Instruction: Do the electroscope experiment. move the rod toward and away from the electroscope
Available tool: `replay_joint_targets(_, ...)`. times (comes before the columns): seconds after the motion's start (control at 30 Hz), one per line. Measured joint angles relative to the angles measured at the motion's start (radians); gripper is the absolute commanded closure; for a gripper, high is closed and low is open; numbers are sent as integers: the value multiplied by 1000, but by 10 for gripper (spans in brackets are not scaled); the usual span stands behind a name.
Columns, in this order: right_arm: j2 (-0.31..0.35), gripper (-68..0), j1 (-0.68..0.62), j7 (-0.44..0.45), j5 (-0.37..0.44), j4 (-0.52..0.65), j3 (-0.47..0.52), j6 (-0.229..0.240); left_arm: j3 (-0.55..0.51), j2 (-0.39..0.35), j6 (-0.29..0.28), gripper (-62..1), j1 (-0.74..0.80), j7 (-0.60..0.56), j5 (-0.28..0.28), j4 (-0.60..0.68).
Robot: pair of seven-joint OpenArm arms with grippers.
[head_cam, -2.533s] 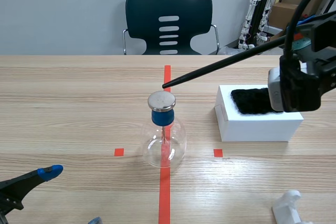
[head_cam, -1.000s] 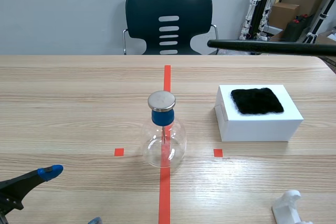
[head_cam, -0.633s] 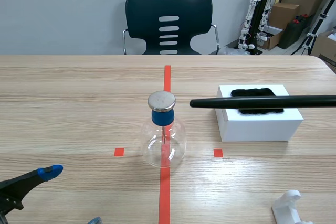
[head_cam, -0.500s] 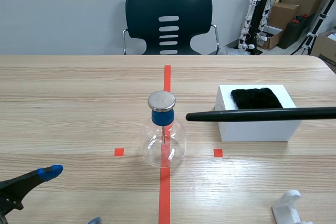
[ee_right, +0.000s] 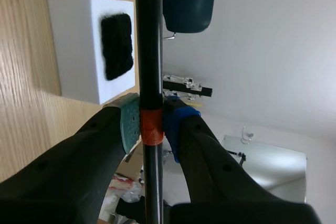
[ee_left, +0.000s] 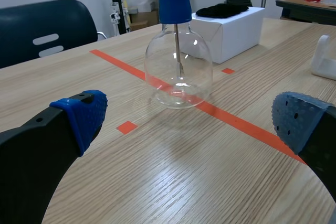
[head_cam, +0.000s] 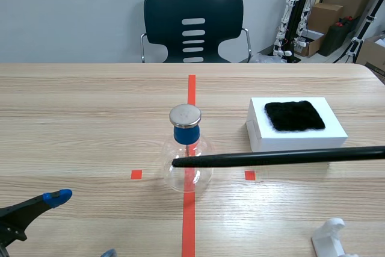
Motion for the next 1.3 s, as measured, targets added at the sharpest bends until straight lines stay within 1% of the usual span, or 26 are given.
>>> replay_joint_targets(0.03,2,-11,-11,-3,-2,0,-10,-9,0,0,0,-623,0,0,0,0)
replay_joint_targets(0.2,11,-11,-51,-45,-10,0,-52,-15,0,0,0,-623,0,0,0,0)
replay_joint_targets(0.4,65,-11,-69,-137,0,0,-97,-19,0,0,0,-623,0,0,0,0)
replay_joint_targets(0.5,89,-11,-69,-138,43,0,-100,-19,0,0,0,-623,0,0,0,0)
replay_joint_targets(1.3,94,-11,-69,-135,43,0,-99,-19,0,0,0,-623,0,0,0,0)
